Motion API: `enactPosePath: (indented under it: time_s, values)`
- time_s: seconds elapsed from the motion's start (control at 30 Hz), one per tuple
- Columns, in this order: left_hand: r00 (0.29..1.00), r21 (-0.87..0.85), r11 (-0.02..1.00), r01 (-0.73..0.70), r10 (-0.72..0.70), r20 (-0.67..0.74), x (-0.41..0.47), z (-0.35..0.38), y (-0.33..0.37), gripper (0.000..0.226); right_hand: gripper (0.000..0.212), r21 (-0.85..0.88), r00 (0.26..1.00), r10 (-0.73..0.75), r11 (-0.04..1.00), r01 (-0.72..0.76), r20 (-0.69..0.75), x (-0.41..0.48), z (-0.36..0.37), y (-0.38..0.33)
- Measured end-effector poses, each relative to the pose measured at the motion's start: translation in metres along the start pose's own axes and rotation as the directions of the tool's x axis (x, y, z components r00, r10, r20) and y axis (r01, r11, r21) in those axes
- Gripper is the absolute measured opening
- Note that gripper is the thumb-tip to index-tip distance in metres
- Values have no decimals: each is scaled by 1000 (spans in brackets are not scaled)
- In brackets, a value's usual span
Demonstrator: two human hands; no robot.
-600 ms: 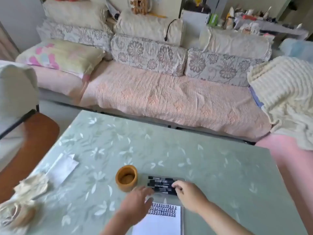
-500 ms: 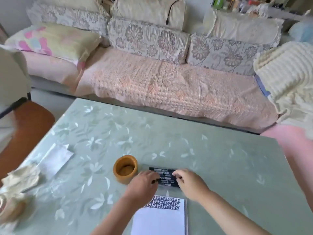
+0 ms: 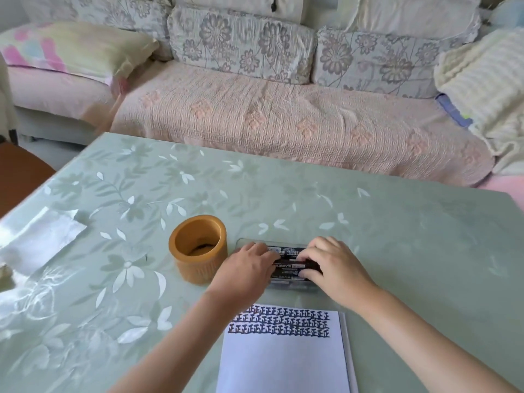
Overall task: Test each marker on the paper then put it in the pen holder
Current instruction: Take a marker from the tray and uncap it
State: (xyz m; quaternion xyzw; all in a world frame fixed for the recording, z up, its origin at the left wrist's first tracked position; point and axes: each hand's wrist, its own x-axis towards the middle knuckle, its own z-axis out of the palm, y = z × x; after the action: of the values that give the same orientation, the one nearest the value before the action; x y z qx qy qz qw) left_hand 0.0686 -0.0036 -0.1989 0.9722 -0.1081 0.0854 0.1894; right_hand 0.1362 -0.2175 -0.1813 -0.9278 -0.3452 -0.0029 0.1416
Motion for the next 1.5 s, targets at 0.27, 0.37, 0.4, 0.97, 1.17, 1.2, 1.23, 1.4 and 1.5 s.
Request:
enactPosePath:
  time_s: [0.27, 0.37, 0.4, 0.97, 1.17, 1.2, 1.23, 1.4, 1.5]
  values:
    - [965, 167, 980, -113, 148, -215, -9, -16, 11, 20, 16, 19, 982, 4, 1000, 0, -191, -22, -13, -21]
    - [945, 99, 989, -107, 132, -300, -33, -24, 25, 27, 17, 292, 968, 111, 955, -41, -227, -50, -22, -39]
    - [943, 65, 993, -97, 113, -312, -44, -24, 31, 30, 17, 394, 961, 163, 917, -64, -223, -63, -23, -46]
    - [959, -53, 995, -85, 67, -274, -139, -36, 96, 46, 12, 550, 966, 260, 804, -227, 20, -153, -40, -91]
    - [939, 154, 966, -209, 243, -245, -142, -20, 77, 39, 29, 163, 962, 209, 957, -238, 176, -149, -29, -106]
    - [935, 183, 958, -222, 262, -240, -144, -17, 73, 34, 26, 160, 959, 187, 962, -223, 213, -149, -28, -110]
    - [931, 200, 950, -240, 283, -229, -146, -13, 69, 28, 23, 158, 956, 165, 965, -207, 244, -150, -26, -113]
    - [919, 215, 934, -286, 330, -214, -155, -9, 58, 14, 18, 120, 953, 152, 975, -188, 260, -150, -17, -124]
    - [936, 165, 949, -268, 297, -187, -156, -11, 53, 29, 19, -6, 982, 96, 995, -97, 165, -152, -12, -129]
